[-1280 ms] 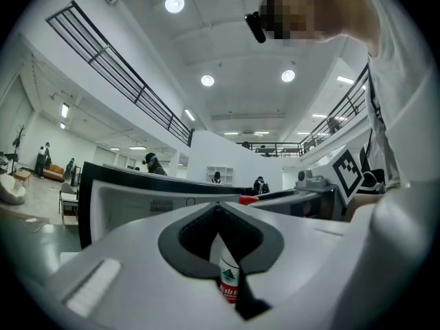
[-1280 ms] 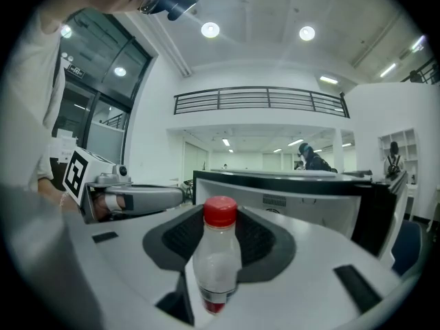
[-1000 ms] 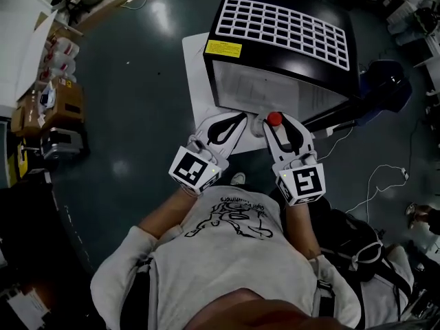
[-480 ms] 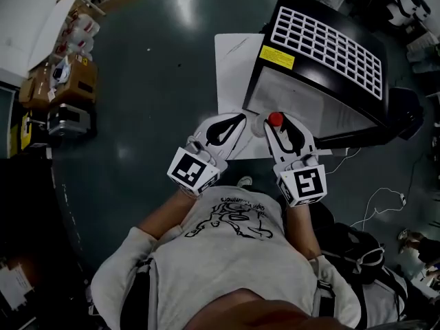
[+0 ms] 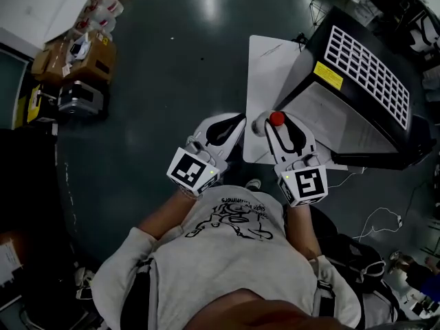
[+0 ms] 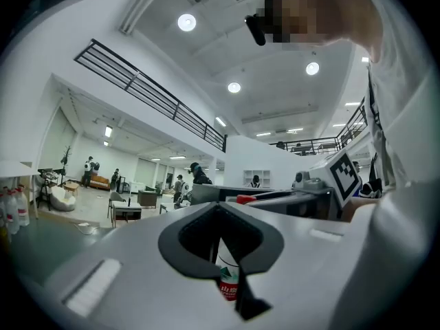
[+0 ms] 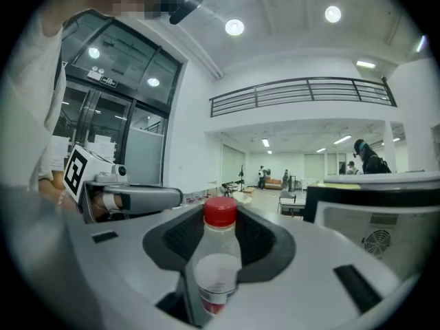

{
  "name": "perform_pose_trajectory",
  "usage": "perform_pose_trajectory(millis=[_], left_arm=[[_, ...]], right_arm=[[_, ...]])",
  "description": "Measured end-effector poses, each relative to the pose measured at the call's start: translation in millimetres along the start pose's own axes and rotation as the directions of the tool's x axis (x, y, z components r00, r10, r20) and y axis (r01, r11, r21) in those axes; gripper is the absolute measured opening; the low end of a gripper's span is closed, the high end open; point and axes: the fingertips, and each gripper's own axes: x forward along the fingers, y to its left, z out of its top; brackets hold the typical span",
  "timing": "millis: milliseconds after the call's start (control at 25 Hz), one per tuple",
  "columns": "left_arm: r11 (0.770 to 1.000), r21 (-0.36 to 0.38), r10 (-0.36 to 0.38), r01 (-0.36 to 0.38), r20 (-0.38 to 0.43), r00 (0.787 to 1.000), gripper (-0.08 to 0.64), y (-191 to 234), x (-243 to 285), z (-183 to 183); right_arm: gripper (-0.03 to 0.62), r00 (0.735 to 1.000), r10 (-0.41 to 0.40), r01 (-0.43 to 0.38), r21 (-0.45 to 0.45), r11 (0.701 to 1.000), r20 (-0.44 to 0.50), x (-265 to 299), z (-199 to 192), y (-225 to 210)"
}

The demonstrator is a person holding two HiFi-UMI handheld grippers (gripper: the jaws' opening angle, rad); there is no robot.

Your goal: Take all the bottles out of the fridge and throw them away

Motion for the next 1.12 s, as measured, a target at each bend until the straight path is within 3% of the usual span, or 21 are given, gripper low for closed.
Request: perform_pose_trajectory(millis=[640,1120], left_arm=[[0.995,-0.017,0.095,-0.095,0.005,0.996,0.008,79.1,-93.3,5.9],[0.992,-0.021,0.122,-0.122,0.015,0.992,0.008,92.2,-123.1,5.6]], right_arm=[[0.146,0.995,0.097,-0.097,-0.027,0.995,-0.004,78.4,9.0,95.8],[0.146,0.990,0.138,-0.138,-0.029,0.990,-0.010,92.1,9.6,128.3]])
